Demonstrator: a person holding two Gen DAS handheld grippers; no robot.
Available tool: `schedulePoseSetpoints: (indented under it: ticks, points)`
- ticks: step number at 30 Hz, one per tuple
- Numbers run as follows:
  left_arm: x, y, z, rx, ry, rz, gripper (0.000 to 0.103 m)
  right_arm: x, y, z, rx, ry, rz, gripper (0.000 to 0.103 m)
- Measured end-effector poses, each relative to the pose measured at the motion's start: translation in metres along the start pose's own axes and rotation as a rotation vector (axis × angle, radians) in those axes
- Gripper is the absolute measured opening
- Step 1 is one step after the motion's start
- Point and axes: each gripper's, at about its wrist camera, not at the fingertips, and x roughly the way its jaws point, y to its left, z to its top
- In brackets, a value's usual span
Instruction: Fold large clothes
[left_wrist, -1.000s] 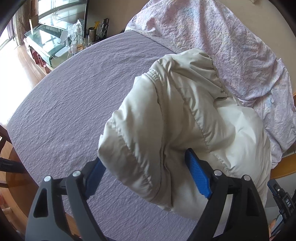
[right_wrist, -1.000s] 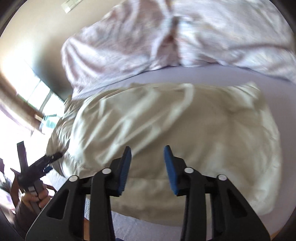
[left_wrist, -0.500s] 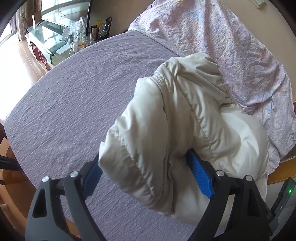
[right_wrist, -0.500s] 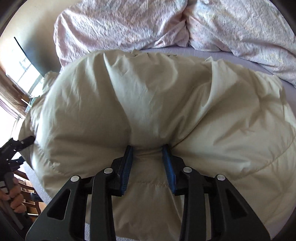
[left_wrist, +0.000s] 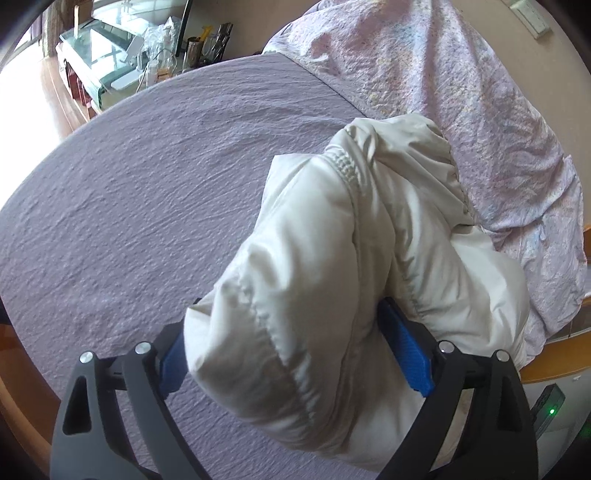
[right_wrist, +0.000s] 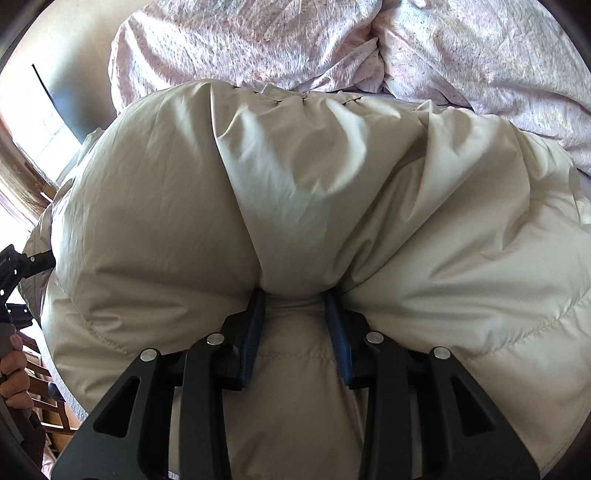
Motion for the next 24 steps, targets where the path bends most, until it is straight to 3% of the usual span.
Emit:
schedulePoseSetpoints:
  ticks: [3,5,14,24]
  points:
    - [0.002,0.000,-0.002,-0.025,-0.002,-0.016,0.085,-0.001,0.000,-0.001,-0.003,-0.005,0.001,0.036]
    - [0.000,-0.004,-0.003,-0.020,-0.007,-0.042,0.068,-0.001,0.001,-0.001,-0.005,-0.007,0.000,0.036]
    - [-0.022,-0.019,-0.003,0.014,-0.042,-0.063,0.035,-0.002,0.002,-0.001,0.001,-0.009,-0.001,0.036]
    - [-0.073,-0.068,-0.004,0.111,-0.120,-0.221,0.029,-0.002,0.000,-0.002,0.012,-0.012,0.008,0.036]
